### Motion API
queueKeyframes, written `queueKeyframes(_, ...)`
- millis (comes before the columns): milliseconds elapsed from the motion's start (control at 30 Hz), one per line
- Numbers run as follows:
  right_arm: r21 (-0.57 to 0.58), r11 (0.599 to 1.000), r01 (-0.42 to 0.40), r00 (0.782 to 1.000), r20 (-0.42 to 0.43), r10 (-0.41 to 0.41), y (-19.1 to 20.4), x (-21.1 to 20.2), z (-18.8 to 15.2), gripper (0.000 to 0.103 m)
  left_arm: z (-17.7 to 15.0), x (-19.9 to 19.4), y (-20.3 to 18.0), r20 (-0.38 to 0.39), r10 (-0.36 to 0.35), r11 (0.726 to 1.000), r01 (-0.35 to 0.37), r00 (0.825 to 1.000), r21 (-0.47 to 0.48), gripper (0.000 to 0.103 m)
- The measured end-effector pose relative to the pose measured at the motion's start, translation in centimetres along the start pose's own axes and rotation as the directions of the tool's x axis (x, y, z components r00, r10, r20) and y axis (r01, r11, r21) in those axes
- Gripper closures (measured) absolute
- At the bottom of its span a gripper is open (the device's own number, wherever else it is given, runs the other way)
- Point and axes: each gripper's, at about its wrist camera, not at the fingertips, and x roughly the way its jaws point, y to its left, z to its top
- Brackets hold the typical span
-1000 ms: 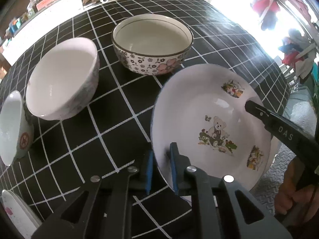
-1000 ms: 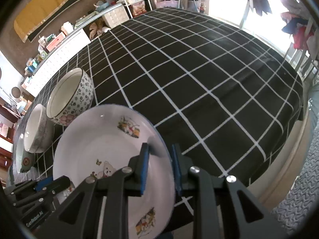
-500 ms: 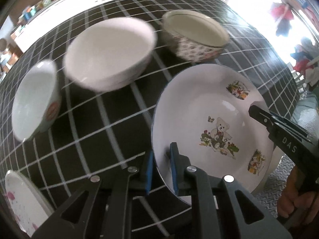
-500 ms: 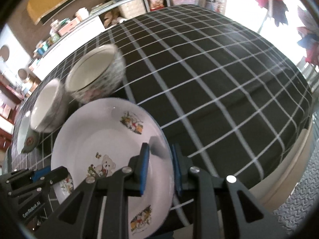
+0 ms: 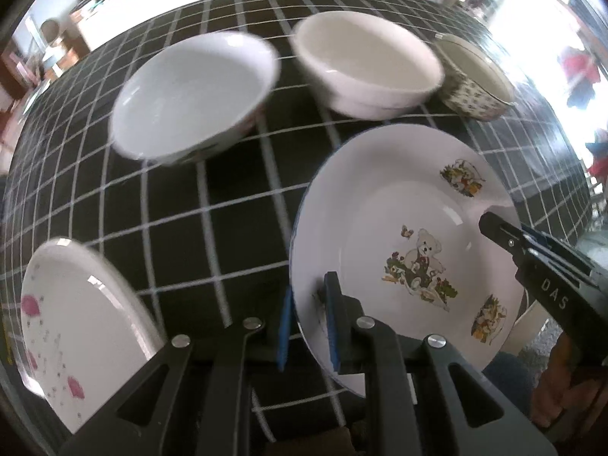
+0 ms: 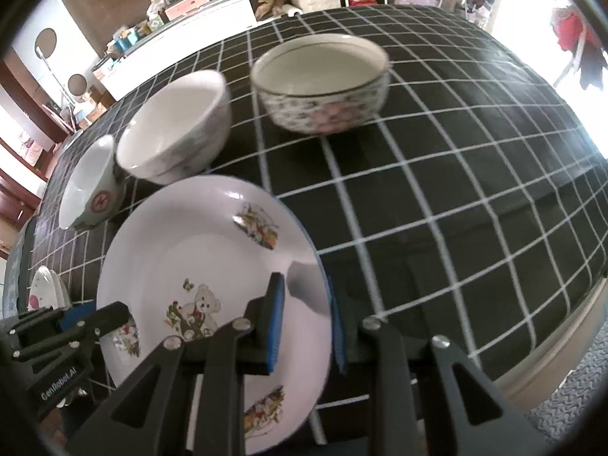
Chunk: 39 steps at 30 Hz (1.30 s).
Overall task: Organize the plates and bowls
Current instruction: 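Lift the bear plate with both tools and carry it toward the plate stack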
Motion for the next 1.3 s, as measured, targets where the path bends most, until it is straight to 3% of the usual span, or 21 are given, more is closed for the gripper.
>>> queueKeyframes(367,-0.068,0.998,-0.008,1.0,-0.022,0.007,3.6,1.3,0.2,0.076,-2.3,-0.7,2.8,0.035,0.013,0.996,-0.009,0.999,-0.094,0.089)
queueKeyframes(633,-0.101,0.995,0.014,1.0,-0.026,-0.017,4.9,1.9,0.3,0.075,-4.1,-1.6,4.4,0.052,-0.006,0.994,0.011,0.999,-0.11,0.09)
queueKeyframes(967,-0.032,0.998,-0.049,0.998,-0.03,0.048,3.7,2.4,0.5,0.075,-4.6,-2.1,4.8,0.068,-0.013,0.996,0.019,0.998,-0.093,0.09)
queueKeyframes(1300,-0.021,0.998,-0.059,0.997,0.044,0.06,3.6,-1.5,1.0,0.075,-4.2,-5.3,5.1,0.116,-0.034,0.995,0.045,0.993,-0.088,0.089)
